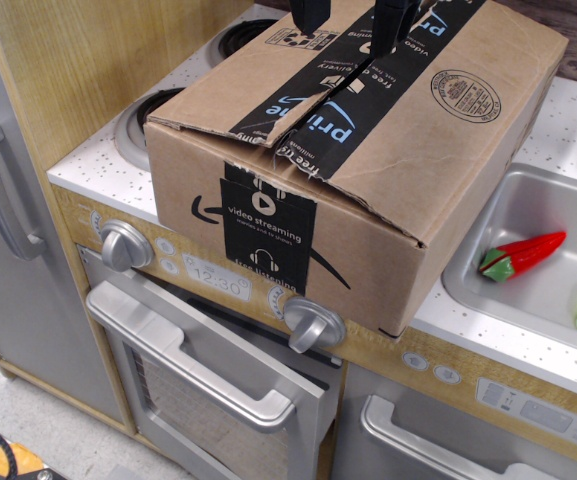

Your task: Open large4fbox flaps

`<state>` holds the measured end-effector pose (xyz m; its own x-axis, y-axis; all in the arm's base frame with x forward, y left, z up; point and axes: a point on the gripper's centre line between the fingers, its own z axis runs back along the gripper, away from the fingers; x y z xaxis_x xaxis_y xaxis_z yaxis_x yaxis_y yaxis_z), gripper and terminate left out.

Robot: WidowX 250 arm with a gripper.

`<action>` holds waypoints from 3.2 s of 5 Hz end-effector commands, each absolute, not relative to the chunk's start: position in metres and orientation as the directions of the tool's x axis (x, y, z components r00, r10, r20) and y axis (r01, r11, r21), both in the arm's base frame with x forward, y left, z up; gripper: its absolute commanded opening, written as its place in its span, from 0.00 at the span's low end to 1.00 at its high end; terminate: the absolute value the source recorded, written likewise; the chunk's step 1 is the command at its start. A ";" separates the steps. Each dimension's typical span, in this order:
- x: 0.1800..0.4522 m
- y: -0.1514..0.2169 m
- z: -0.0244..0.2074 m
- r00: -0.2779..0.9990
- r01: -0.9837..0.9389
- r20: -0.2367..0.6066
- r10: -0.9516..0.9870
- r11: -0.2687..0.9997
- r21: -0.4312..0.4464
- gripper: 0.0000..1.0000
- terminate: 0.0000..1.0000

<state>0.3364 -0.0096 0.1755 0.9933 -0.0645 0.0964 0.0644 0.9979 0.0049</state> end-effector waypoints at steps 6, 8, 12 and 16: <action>0.342 -0.011 0.138 0.986 0.109 0.157 -0.052 0.917 -0.383 1.00 0.00; 0.342 -0.040 0.130 0.984 0.045 0.173 0.049 0.867 -0.497 1.00 0.00; 0.360 -0.108 0.218 0.957 -0.269 -0.046 0.285 0.825 -0.497 1.00 0.00; 0.329 -0.148 0.196 0.819 -0.435 0.137 0.557 0.758 -0.486 1.00 0.00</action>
